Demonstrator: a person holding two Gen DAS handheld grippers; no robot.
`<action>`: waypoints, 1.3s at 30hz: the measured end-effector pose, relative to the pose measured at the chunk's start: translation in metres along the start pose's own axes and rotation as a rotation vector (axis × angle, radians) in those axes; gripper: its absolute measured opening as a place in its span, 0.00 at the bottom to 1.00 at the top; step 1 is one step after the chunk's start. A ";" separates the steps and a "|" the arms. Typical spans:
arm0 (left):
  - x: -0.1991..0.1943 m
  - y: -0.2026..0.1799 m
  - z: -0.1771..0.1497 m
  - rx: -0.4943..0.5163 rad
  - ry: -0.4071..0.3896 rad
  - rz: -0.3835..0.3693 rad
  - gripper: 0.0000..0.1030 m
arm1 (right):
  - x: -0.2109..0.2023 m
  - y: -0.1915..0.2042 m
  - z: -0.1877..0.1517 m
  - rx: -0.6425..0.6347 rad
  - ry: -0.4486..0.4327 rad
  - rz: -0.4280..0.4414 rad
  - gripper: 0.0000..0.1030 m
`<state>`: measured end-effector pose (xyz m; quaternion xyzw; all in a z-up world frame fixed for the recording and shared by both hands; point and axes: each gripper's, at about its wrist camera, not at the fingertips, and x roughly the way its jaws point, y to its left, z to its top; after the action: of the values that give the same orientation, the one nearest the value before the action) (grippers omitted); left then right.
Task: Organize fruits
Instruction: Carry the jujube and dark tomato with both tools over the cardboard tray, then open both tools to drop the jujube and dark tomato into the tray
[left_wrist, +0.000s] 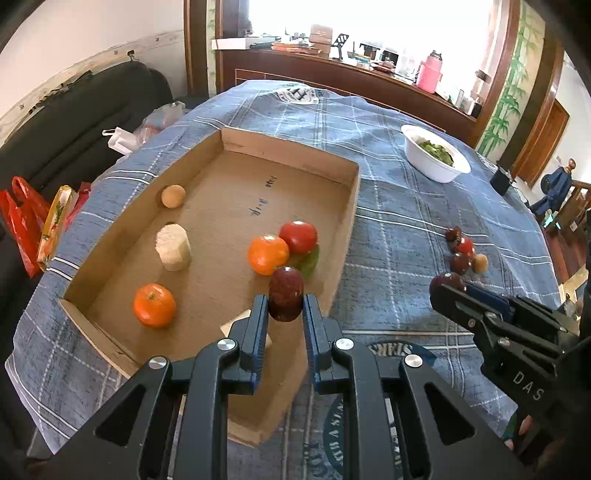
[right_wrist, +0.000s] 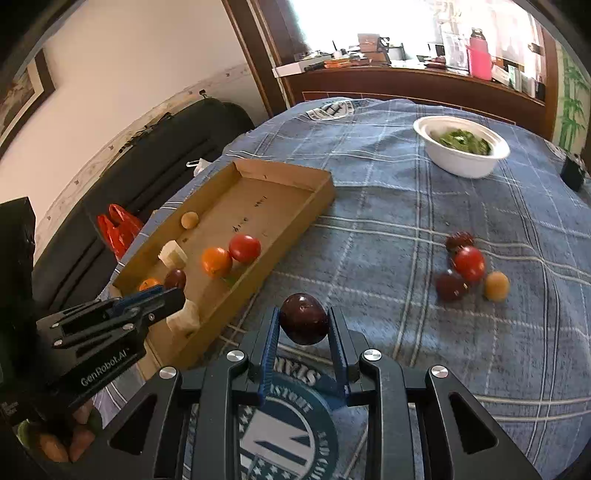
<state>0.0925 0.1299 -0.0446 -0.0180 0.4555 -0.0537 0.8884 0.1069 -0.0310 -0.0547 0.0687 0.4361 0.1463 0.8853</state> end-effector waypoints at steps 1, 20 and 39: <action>0.001 0.002 0.001 -0.003 -0.001 0.002 0.16 | 0.002 0.002 0.003 -0.004 -0.001 0.002 0.26; 0.039 0.041 0.058 -0.051 0.010 0.057 0.16 | 0.067 0.043 0.071 -0.089 0.018 0.065 0.26; 0.105 0.052 0.080 -0.088 0.154 0.087 0.16 | 0.144 0.045 0.090 -0.157 0.126 0.052 0.27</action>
<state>0.2227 0.1688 -0.0870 -0.0331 0.5248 0.0036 0.8506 0.2526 0.0578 -0.0969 0.0009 0.4760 0.2068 0.8548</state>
